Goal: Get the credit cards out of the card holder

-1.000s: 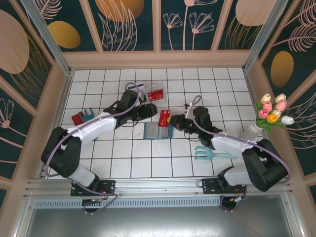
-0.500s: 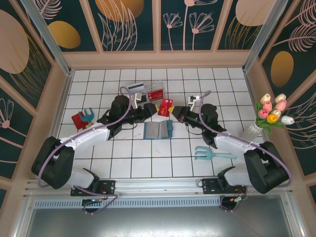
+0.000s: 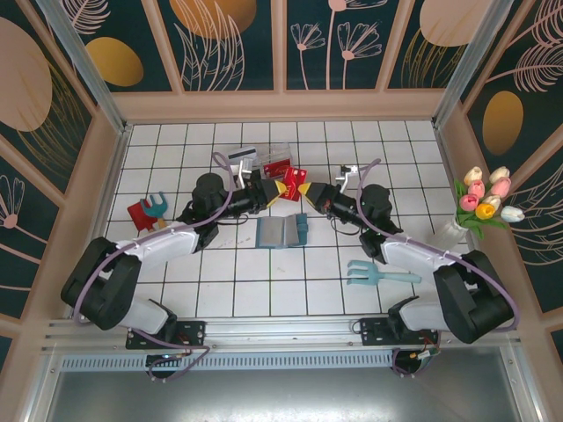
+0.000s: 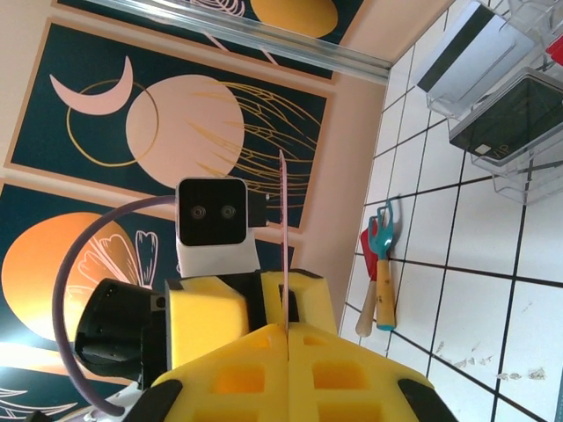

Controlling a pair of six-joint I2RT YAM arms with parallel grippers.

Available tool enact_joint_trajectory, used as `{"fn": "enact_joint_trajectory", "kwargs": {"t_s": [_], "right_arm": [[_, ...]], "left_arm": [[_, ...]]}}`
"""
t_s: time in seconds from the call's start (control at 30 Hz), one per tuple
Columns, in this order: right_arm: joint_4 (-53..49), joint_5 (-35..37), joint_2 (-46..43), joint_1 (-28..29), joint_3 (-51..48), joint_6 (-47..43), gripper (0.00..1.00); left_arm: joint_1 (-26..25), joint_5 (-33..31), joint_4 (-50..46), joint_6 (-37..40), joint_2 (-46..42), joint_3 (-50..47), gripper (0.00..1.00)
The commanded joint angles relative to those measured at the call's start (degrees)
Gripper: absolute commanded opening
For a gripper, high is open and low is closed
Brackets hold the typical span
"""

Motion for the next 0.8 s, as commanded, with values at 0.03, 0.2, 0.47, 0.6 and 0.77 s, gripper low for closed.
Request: {"fn": "enact_joint_trajectory", "kwargs": {"t_s": [0.03,0.2,0.47,0.6,0.77], "right_arm": [[4.2,-2.7,2.6,-0.4,3.6,0.4,0.0],[1.9,-2.4,4.3,-0.6,4.3,-1.2,0.0],[-18.4,4.0,1.6,-1.4,8.5,-13.1,0.63],[-32.9,11.5,0.4,-1.4,12.8,-20.9,0.73],[-43.0,18.7,-2.2,-2.1,14.1,-27.0,0.84]], "left_arm": [[0.4,3.6,7.1,-1.8,1.9,-0.1,0.18],[2.1,3.1,2.7,2.6,1.6,1.9,0.0],[3.2,-4.6,-26.7,31.0,-0.3,12.8,0.0],[3.2,-9.0,-39.3,42.9,2.0,21.0,0.0],[3.3,-18.5,-48.8,56.8,5.9,27.6,0.0]]}}
